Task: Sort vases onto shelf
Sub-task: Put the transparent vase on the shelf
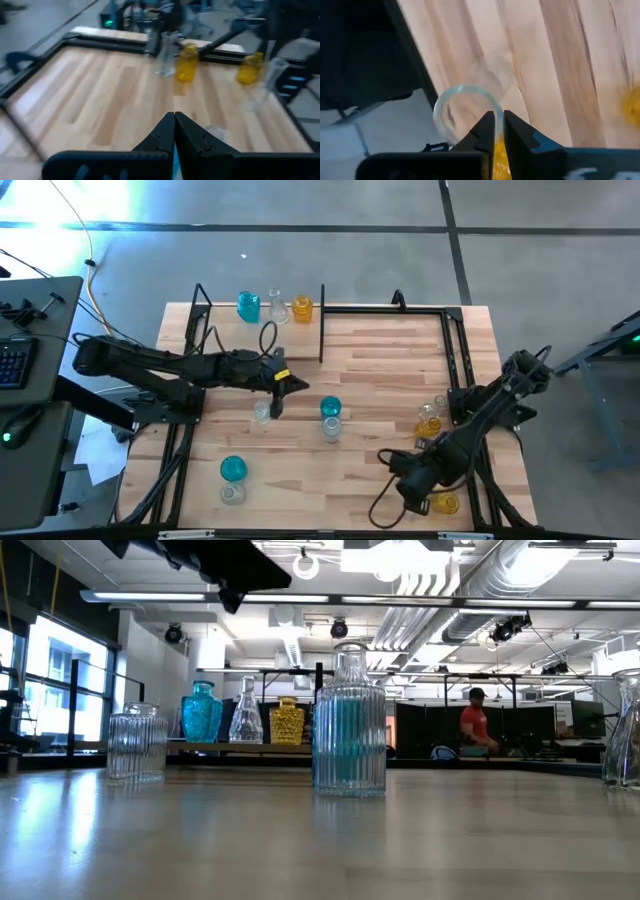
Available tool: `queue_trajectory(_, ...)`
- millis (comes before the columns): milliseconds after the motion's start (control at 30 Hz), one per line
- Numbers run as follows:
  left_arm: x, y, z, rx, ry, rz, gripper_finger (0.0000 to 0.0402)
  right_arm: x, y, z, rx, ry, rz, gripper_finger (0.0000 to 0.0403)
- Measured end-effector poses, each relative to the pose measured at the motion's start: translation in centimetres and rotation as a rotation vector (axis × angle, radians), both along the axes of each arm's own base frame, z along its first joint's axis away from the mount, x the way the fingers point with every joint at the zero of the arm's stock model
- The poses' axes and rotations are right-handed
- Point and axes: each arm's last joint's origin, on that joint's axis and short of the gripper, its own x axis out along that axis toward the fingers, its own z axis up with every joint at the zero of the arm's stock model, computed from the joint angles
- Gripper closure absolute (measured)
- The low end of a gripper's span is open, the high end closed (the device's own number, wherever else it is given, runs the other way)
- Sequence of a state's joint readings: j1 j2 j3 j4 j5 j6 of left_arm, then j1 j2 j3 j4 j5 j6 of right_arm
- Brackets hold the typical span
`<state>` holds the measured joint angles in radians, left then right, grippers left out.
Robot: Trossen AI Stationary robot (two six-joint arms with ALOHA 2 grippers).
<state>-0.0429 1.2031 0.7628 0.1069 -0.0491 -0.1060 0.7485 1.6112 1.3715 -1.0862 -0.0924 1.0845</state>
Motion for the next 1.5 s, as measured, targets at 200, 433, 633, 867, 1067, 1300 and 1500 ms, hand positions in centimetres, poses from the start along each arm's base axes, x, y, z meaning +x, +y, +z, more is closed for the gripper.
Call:
queue_trajectory(200,1.6,-0.5,-0.4,-0.015,-0.086,-0.197,0.0401,2.3,-2.3,3.8,0.019,-0.082,0.078,0.0398)
queue_trajectory(433,2.7,-0.6,-2.3,-0.015,-0.02,-0.212,0.0398,3.3,-4.6,6.2,-0.006,-0.106,0.091,0.0398)
queue_trajectory(633,3.2,-0.9,-3.0,-0.035,0.002,-0.217,0.038,1.9,-2.3,6.2,0.038,-0.056,0.005,0.0348)
queue_trajectory(867,3.0,-1.9,-2.7,-0.028,-0.017,-0.24,0.0359,1.2,0.7,3.6,-0.032,-0.008,-0.024,0.0245)
queue_trajectory(1067,2.9,-2.8,-2.8,-0.032,-0.011,-0.267,0.0355,2.3,1.2,-0.1,-0.07,0.074,-0.016,0.0234)
queue_trajectory(1300,2.8,-3.1,-2.9,-0.033,-0.003,-0.276,0.0355,3.7,0.5,-1.4,-0.103,0.077,0.034,0.0286)
queue_trajectory(1500,2.7,-3.1,-3.2,-0.008,0.035,-0.287,0.0355,4.4,0.4,-2.1,-0.106,0.065,0.173,0.0387)
